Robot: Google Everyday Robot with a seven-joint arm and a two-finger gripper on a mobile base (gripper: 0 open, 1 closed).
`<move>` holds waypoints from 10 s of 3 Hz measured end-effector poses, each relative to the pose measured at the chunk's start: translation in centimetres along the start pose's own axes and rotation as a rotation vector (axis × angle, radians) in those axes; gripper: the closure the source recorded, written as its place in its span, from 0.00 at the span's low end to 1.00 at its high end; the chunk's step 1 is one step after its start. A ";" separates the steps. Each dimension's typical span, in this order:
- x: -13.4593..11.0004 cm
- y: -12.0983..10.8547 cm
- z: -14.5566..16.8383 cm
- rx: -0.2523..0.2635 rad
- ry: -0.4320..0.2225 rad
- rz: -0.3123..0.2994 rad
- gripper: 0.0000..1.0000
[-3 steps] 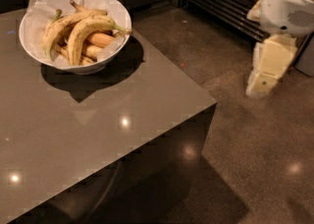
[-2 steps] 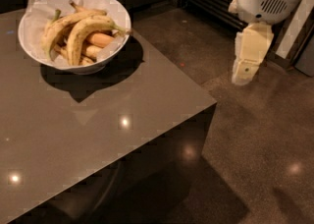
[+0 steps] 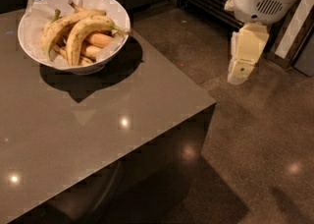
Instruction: Pick banana from white bowl
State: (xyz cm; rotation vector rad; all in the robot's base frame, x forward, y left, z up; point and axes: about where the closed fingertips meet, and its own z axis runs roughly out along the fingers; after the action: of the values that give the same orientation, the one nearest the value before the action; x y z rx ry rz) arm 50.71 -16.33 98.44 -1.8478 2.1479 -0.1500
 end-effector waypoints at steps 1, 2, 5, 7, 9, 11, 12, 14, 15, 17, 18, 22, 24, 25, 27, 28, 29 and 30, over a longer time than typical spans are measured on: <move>-3.7 -4.0 1.0 0.028 -0.040 -0.061 0.00; -3.7 -4.0 1.0 0.030 -0.040 -0.061 0.00; -7.7 -7.9 1.3 0.088 -0.056 -0.160 0.00; -10.0 -9.5 1.5 0.071 -0.075 -0.195 0.00; -15.5 -11.9 0.6 0.097 -0.141 -0.291 0.00; -18.8 -12.7 2.2 0.073 -0.205 -0.338 0.00; -21.9 -13.0 3.3 0.053 -0.209 -0.397 0.10; -25.9 -13.3 5.5 0.029 -0.175 -0.478 0.28; -27.1 -13.5 6.6 0.017 -0.164 -0.478 0.37; -28.3 -14.0 8.8 -0.010 -0.159 -0.432 0.41; -29.1 -14.2 10.0 -0.028 -0.167 -0.419 0.42; -30.7 -14.2 14.2 -0.110 -0.193 -0.352 0.67; -30.6 -14.2 14.5 -0.119 -0.189 -0.345 1.00; -31.2 -15.1 14.6 -0.082 -0.209 -0.336 1.00; -29.3 -15.4 12.4 -0.018 -0.323 -0.248 1.00; -29.3 -15.4 12.5 -0.018 -0.323 -0.248 1.00; -28.6 -14.7 11.4 -0.029 -0.363 -0.219 1.00; -27.1 -13.8 9.9 -0.026 -0.423 -0.168 1.00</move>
Offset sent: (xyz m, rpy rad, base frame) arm 0.0647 0.0458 0.0106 0.0059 -0.0203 0.1018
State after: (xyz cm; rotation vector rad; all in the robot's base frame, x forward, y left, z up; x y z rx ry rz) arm 70.14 9.13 97.12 -1.8718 1.7172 0.2162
